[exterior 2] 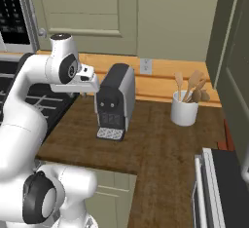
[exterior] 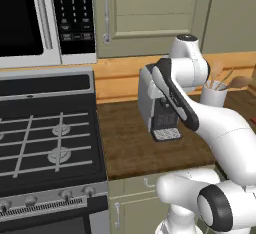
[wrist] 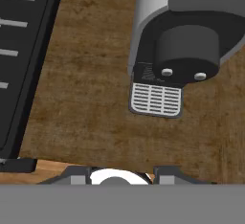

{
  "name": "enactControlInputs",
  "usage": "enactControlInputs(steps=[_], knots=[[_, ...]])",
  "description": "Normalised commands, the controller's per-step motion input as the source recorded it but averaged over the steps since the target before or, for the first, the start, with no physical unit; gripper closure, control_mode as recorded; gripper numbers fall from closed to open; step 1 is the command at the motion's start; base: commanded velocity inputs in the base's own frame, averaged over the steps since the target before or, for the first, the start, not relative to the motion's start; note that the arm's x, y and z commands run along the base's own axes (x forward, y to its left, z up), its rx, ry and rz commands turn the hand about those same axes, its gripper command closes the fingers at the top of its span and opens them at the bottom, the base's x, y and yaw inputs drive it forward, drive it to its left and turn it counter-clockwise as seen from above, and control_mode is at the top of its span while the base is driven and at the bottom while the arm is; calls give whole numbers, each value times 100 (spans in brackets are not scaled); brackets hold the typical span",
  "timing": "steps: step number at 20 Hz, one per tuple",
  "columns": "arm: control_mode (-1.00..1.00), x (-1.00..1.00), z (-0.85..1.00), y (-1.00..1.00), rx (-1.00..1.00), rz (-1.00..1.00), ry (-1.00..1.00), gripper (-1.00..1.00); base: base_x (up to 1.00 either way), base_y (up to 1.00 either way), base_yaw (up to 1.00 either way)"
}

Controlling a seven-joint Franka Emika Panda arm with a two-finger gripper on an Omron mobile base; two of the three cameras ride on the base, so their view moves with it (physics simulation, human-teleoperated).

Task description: Take a straw from the drawer in front and place it inside the glass cup on the dining counter.

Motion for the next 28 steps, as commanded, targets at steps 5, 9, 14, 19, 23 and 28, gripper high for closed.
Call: enactControlInputs(steps=[5,9,14,19,23,28], knots=[[100,0,0,0,0,0,0,-100,-34,0,0],[100,0,0,0,0,0,0,-100,-88,29,-7],[100,0,0,0,0,0,0,-100,-38,58,-35],[100,0,0,0,0,0,0,-100,0,67,-62],[100,0,0,0,0,0,0,-100,0,62,-64],[100,0,0,0,0,0,0,-100,-4,80,-55]])
